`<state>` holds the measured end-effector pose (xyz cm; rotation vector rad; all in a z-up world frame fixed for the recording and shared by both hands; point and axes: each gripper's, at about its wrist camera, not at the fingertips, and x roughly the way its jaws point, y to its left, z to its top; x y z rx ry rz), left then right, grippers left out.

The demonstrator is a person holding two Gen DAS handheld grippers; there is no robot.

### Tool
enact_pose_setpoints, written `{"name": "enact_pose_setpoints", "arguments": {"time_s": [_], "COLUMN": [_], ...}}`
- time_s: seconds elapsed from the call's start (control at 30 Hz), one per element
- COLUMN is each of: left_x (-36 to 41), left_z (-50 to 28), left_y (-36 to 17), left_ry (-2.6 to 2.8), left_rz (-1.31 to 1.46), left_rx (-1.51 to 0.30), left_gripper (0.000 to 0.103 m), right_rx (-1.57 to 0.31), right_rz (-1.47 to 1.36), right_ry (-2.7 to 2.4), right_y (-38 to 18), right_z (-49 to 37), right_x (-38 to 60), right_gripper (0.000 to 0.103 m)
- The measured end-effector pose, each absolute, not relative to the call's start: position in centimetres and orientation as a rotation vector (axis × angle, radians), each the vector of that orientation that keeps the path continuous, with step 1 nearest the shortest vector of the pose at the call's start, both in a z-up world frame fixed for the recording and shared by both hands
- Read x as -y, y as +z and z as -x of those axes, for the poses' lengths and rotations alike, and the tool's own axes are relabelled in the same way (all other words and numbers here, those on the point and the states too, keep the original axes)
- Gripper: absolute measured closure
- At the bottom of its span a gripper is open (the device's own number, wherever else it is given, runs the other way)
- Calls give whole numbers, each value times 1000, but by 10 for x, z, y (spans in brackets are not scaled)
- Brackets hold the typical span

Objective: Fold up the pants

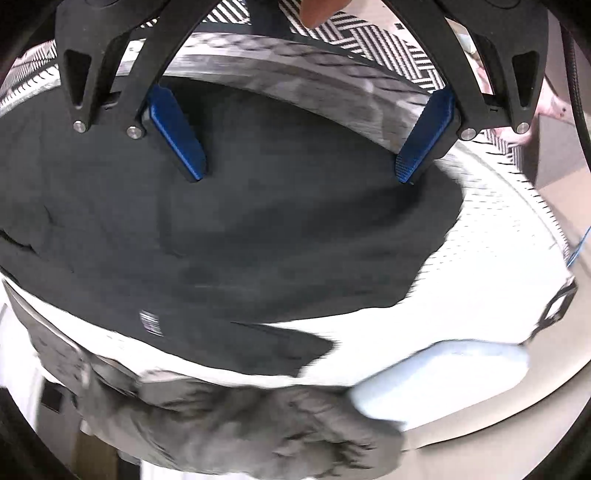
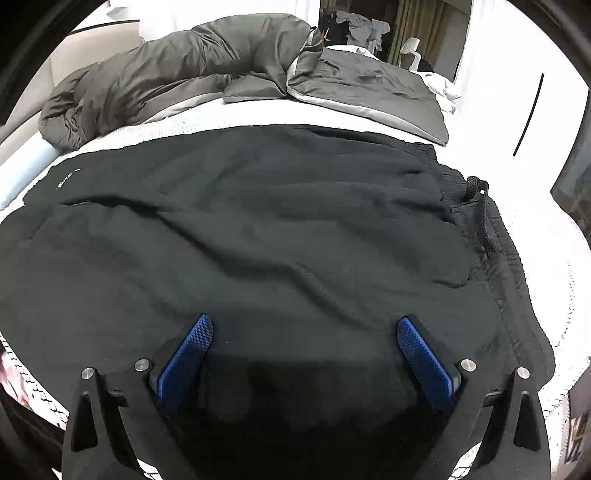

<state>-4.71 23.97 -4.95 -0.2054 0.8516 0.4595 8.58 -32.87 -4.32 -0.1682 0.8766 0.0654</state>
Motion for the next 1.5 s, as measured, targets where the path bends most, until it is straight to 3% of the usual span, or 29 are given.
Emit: {"name": "enact_pose_setpoints", "arguments": {"time_s": [0.3,0.57,0.83,0.97,1.1,1.3,1.5], "left_x": [-229,-210,-258,-216,-151,-52,-24], "left_z": [37,-12,10,8,-10,-78,-115], "left_y": [-21,-45,-44,-13,4,-19,-46], "left_ry": [361,290,454,362,200,-40,3], "left_rz": [167,95,167,118,89,47,0], "left_rx": [-739,-873,-822,-741,-728,-857,-973], "left_gripper": [1,0,1,1,1,1,0], "right_rx": [-780,-834,-822,-756,-769,-835,-890], "right_rz": [235,326,238,120,151,214,306], "right_ry": [148,346,-138,-49,160,382,319], "right_y": [-38,-55,-48,-29,-26,-40,-62], "right_z": [-64,-66,-86,-77,-80,-110,-151], "right_x": [308,253,361,358,291,184,139], "right_gripper": [2,2,2,2,2,2,2]}}
